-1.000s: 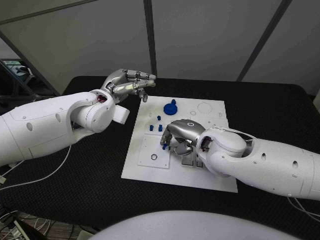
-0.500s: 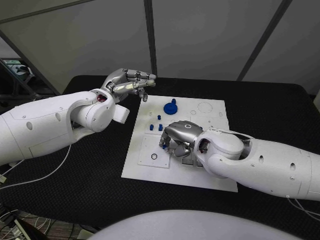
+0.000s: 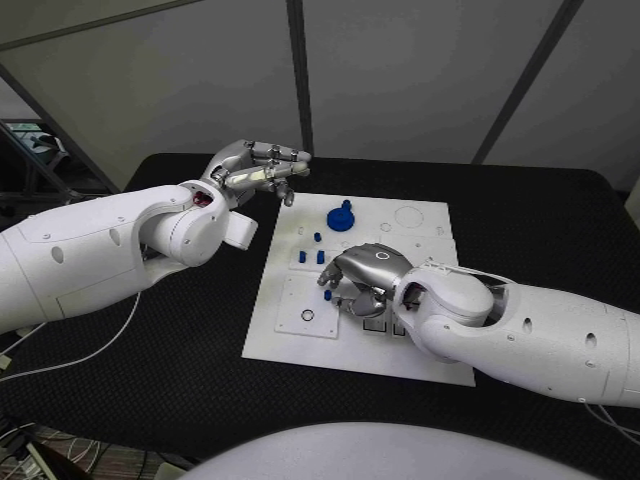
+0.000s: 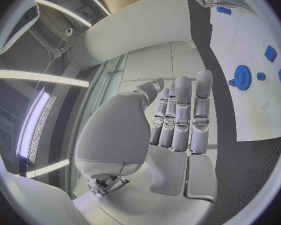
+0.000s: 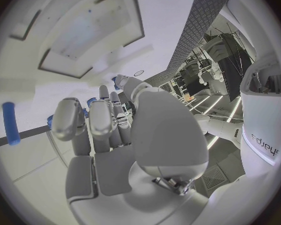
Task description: Assemble the parts on the task board
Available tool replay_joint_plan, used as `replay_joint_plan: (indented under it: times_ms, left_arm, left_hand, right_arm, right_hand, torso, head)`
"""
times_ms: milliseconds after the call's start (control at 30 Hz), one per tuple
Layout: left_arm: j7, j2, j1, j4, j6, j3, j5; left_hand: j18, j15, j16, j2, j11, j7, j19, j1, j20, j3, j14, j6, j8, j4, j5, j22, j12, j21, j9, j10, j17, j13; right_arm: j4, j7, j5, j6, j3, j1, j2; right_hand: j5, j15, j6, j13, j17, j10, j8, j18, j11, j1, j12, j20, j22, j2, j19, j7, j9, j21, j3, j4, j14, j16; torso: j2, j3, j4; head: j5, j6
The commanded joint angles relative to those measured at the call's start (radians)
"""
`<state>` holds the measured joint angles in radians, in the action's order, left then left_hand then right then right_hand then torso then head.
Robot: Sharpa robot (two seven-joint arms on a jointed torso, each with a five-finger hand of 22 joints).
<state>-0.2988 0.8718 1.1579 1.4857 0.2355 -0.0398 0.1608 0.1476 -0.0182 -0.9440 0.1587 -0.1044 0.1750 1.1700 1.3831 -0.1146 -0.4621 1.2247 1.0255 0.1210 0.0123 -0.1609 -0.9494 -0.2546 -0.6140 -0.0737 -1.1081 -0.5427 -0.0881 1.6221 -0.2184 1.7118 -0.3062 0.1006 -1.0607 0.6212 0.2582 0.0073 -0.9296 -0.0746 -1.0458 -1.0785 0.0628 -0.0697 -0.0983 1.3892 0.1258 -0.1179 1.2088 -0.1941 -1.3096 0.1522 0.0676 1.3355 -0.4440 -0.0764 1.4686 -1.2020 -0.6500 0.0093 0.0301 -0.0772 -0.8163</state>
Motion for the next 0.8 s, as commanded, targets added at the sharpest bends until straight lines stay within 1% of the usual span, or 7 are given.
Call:
replay_joint_plan:
  times_ms: [33, 267, 333, 467, 500, 600, 800]
  left_arm:
    - [0.002, 0.002, 0.001, -0.001, -0.014, -0.001, -0.004]
    - [0.005, 0.006, 0.001, -0.004, -0.017, 0.000, -0.004]
    - [0.005, 0.007, 0.001, -0.005, -0.017, 0.000, -0.004]
    - [0.004, 0.008, 0.001, -0.006, -0.017, 0.001, -0.004]
    - [0.004, 0.007, 0.001, -0.006, -0.017, 0.001, -0.004]
    - [0.004, 0.007, 0.001, -0.007, -0.018, 0.002, -0.004]
    - [0.004, 0.005, 0.001, -0.008, -0.018, 0.003, -0.004]
  left_hand:
    - [0.034, -0.002, 0.007, -0.001, -0.001, 0.007, -0.007, -0.005, -0.001, 0.004, -0.002, -0.001, 0.000, 0.000, 0.005, 0.001, -0.006, 0.003, 0.001, 0.005, 0.001, -0.001]
    - [0.034, -0.002, 0.007, -0.001, -0.001, 0.008, -0.007, -0.005, -0.001, 0.005, -0.002, -0.001, 0.000, 0.000, 0.005, 0.002, -0.006, 0.004, 0.002, 0.006, 0.001, -0.001]
    - [0.034, -0.002, 0.007, -0.001, -0.001, 0.008, -0.007, -0.005, -0.001, 0.005, -0.002, -0.001, 0.000, 0.000, 0.005, 0.002, -0.006, 0.004, 0.002, 0.006, 0.001, -0.001]
    - [0.034, -0.002, 0.007, -0.001, -0.001, 0.008, -0.007, -0.005, -0.001, 0.005, -0.002, -0.002, 0.000, 0.000, 0.005, 0.002, -0.007, 0.004, 0.002, 0.006, 0.002, -0.001]
    - [0.034, -0.002, 0.007, -0.001, -0.001, 0.008, -0.007, -0.005, -0.001, 0.005, -0.002, -0.002, 0.000, 0.000, 0.005, 0.002, -0.007, 0.004, 0.002, 0.006, 0.002, -0.001]
    - [0.034, -0.002, 0.007, -0.001, -0.001, 0.008, -0.007, -0.005, -0.001, 0.005, -0.002, -0.002, 0.000, 0.000, 0.005, 0.002, -0.007, 0.004, 0.002, 0.006, 0.002, -0.001]
    - [0.034, -0.002, 0.007, -0.001, -0.001, 0.008, -0.007, -0.005, -0.001, 0.005, -0.002, -0.002, 0.000, 0.000, 0.005, 0.002, -0.007, 0.004, 0.002, 0.006, 0.002, -0.001]
  right_arm:
    - [0.021, 0.009, -0.003, -0.094, 0.000, -0.001, 0.014]
    - [0.086, 0.019, -0.020, -0.152, -0.002, -0.001, 0.077]
    - [0.108, 0.017, -0.029, -0.156, -0.007, -0.002, 0.104]
    - [0.128, 0.007, -0.050, -0.132, -0.046, -0.003, 0.145]
    - [0.128, 0.000, -0.055, -0.114, -0.060, -0.004, 0.156]
    - [0.119, -0.020, -0.063, -0.057, -0.087, -0.013, 0.185]
    - [0.088, -0.052, -0.058, 0.040, -0.107, -0.027, 0.224]
  right_hand:
    - [0.003, 0.003, -0.008, -0.002, 0.001, 0.001, 0.007, -0.019, 0.002, -0.003, 0.011, 0.000, 0.006, 0.000, 0.002, 0.002, 0.002, -0.001, 0.008, 0.000, 0.010, 0.005]
    - [0.011, 0.000, -0.031, -0.005, 0.000, -0.005, 0.015, -0.017, 0.005, -0.002, 0.038, 0.002, 0.014, 0.004, -0.007, 0.003, 0.005, 0.004, 0.009, -0.002, 0.013, 0.000]
    - [0.012, 0.000, -0.039, -0.006, -0.001, -0.006, 0.018, -0.016, 0.006, -0.001, 0.046, 0.003, 0.016, 0.004, -0.009, 0.002, 0.006, 0.006, 0.009, -0.002, 0.013, -0.002]
    - [0.010, 0.000, -0.050, -0.005, 0.001, -0.004, 0.021, -0.016, 0.006, -0.004, 0.054, 0.003, 0.017, 0.001, -0.010, 0.001, 0.007, 0.006, 0.012, -0.005, 0.014, -0.003]
    - [0.008, 0.000, -0.050, -0.004, 0.002, 0.000, 0.020, -0.016, 0.006, -0.007, 0.055, 0.003, 0.016, -0.003, -0.010, 0.000, 0.007, 0.005, 0.015, -0.006, 0.014, -0.002]
    - [-0.002, 0.002, -0.047, 0.001, 0.015, 0.028, 0.013, -0.019, 0.005, -0.021, 0.057, 0.002, 0.005, -0.015, -0.001, -0.007, 0.004, -0.004, 0.035, -0.014, 0.010, 0.005]
    - [-0.003, 0.006, -0.039, 0.005, 0.036, 0.089, 0.004, -0.025, -0.001, -0.012, 0.087, -0.002, -0.024, -0.017, 0.017, -0.027, 0.002, -0.028, 0.128, -0.025, 0.007, 0.012]
  torso:
    - [-0.001, 0.0008, -0.0015]
    - [0.000, 0.0008, 0.0000]
    - [0.001, 0.0005, -0.0006]
    - [0.001, -0.0003, -0.0025]
    - [0.000, -0.0001, -0.0021]
    - [0.001, -0.0008, -0.0012]
    - [-0.001, -0.0011, 0.0013]
  head:
    - [0.001, 0.001]
    - [0.006, 0.005]
    - [0.007, 0.007]
    - [0.013, 0.013]
    - [0.014, 0.014]
    - [0.019, 0.018]
    - [0.027, 0.025]
